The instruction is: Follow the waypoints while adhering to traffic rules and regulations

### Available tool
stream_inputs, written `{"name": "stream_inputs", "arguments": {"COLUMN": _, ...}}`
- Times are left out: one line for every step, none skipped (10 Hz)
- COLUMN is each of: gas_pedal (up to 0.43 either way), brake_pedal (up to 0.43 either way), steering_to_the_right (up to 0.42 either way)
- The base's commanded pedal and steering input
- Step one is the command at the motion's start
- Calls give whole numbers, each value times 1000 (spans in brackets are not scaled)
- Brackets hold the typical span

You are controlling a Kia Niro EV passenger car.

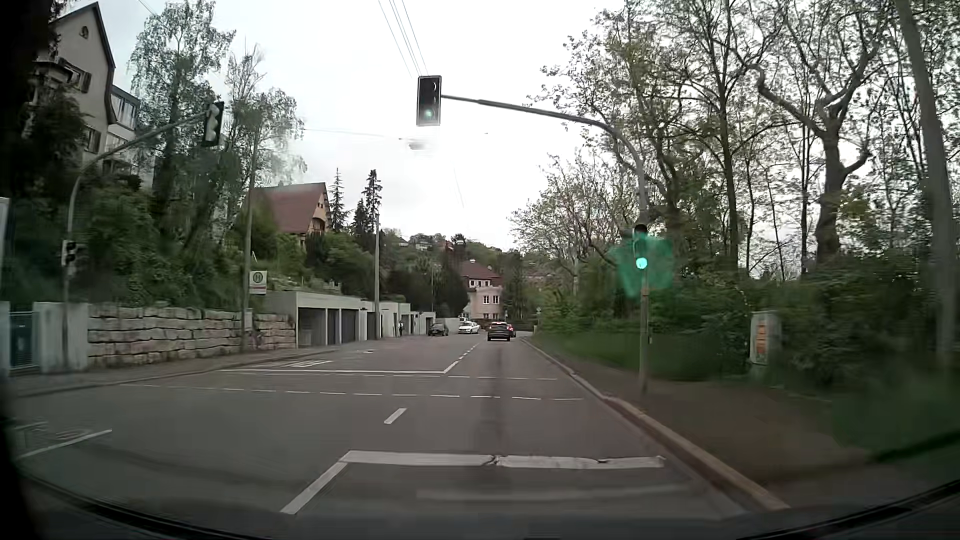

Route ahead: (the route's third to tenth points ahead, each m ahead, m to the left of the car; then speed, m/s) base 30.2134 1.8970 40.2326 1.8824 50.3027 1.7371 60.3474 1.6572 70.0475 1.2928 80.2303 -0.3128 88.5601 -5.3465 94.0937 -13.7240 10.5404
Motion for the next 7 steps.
{"name": "stream_inputs", "arguments": {"gas_pedal": 0, "brake_pedal": 0, "steering_to_the_right": 1}}
{"name": "stream_inputs", "arguments": {"gas_pedal": 0, "brake_pedal": 0, "steering_to_the_right": 1}}
{"name": "stream_inputs", "arguments": {"gas_pedal": 0, "brake_pedal": 0, "steering_to_the_right": 1}}
{"name": "stream_inputs", "arguments": {"gas_pedal": 0, "brake_pedal": 0, "steering_to_the_right": 1}}
{"name": "stream_inputs", "arguments": {"gas_pedal": 0, "brake_pedal": 0, "steering_to_the_right": 0}}
{"name": "stream_inputs", "arguments": {"gas_pedal": 0, "brake_pedal": 0, "steering_to_the_right": 0}}
{"name": "stream_inputs", "arguments": {"gas_pedal": 0, "brake_pedal": 0, "steering_to_the_right": 0}}
